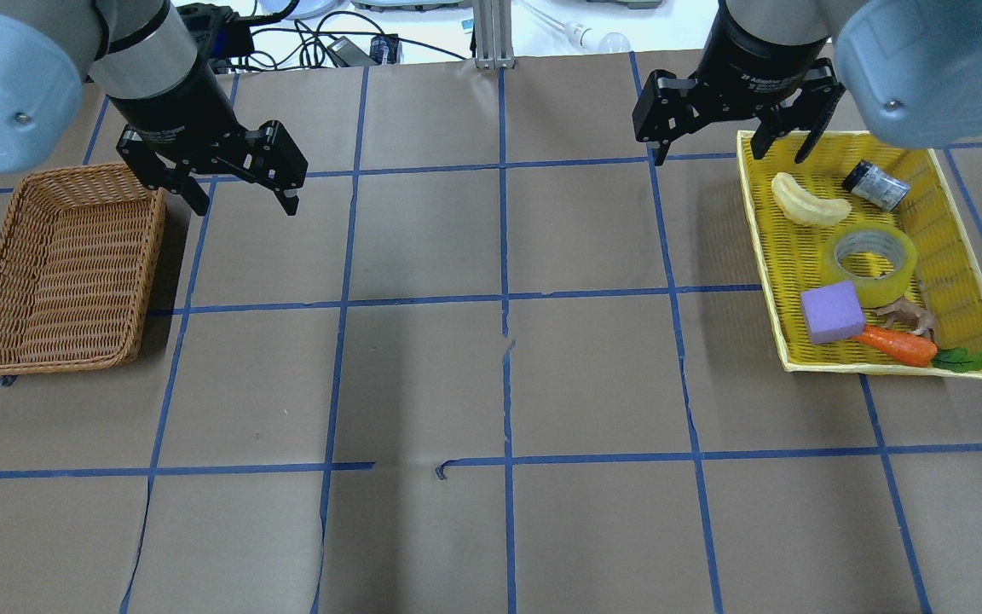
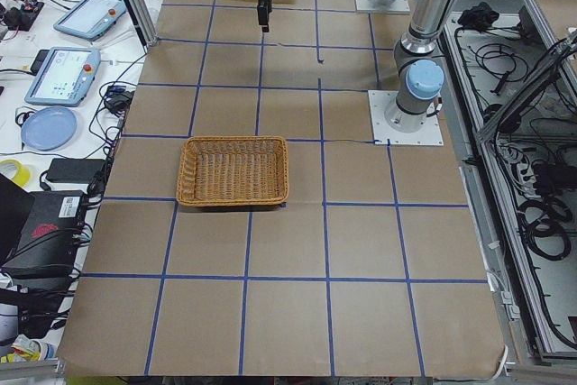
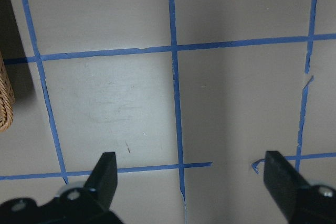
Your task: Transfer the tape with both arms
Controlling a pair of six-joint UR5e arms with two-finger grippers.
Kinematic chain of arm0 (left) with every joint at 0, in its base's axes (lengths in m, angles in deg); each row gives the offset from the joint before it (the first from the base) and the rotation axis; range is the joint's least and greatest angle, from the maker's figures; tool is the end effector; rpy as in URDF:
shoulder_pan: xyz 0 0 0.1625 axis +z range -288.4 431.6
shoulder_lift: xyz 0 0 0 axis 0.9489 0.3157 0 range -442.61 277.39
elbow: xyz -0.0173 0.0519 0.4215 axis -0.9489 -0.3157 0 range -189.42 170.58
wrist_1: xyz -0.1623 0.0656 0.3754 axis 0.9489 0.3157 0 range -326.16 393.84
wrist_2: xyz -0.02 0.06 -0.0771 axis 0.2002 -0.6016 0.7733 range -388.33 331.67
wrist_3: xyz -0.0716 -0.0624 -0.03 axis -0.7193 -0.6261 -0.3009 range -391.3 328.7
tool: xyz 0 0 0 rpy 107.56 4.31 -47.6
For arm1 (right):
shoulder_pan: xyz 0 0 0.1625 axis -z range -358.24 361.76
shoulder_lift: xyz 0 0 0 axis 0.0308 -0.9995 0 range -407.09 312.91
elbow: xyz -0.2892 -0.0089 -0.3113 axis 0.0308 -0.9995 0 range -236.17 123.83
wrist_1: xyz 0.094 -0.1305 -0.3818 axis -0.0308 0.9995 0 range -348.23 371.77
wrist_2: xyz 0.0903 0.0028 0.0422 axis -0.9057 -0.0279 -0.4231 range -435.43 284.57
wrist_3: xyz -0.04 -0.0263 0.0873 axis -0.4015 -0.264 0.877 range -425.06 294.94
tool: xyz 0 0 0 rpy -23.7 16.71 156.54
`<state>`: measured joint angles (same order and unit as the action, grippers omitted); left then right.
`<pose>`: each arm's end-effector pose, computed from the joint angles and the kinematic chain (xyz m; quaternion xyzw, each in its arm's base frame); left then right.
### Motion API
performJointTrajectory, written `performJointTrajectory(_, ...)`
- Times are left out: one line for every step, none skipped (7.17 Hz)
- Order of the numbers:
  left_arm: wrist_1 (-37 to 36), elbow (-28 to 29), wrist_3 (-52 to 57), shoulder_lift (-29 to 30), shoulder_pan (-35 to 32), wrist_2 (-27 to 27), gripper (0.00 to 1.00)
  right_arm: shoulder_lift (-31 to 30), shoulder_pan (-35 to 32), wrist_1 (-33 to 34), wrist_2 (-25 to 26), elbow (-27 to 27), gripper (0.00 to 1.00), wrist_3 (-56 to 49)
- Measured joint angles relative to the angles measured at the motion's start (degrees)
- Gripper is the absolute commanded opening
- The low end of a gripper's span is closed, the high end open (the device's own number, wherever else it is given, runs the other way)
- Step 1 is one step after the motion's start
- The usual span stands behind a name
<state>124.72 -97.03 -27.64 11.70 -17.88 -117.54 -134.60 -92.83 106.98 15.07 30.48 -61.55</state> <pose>-0.1301 -0.5198 0.4689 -0.0272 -0.9993 -0.0242 0.0078 0.1737 -0.5081 0.5045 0.0093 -0.9985 0.0532 0.0007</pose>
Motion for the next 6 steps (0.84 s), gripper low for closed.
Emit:
performJointTrajectory(0.00, 0.00, 0.02, 0.00, 0.00, 0.00, 1.00, -0.01, 0.02, -0.16, 0.17, 0.01, 1.00, 0.00)
performJointTrajectory(0.00, 0.03, 0.02, 0.00, 0.00, 0.00, 1.00, -0.05, 0.02, -0.33, 0.25, 0.00, 1.00, 0.00)
performJointTrajectory(0.00, 0.06, 0.03, -0.01, 0.00, 0.00, 1.00, -0.06, 0.02, -0.46, 0.30, 0.03, 1.00, 0.00)
performJointTrajectory(-0.02, 0.06, 0.03, -0.01, 0.00, 0.00, 1.00, -0.05, 0.02, -0.58, 0.37, 0.06, 1.00, 0.00)
performJointTrajectory(-0.06, 0.07, 0.03, -0.01, -0.03, 0.02, 1.00, -0.05, 0.02, -0.76, 0.45, 0.08, 1.00, 0.00)
performJointTrajectory(-0.08, 0.10, 0.03, -0.07, -0.06, 0.06, 1.00, -0.07, 0.02, -0.92, 0.51, 0.07, 1.00, 0.00)
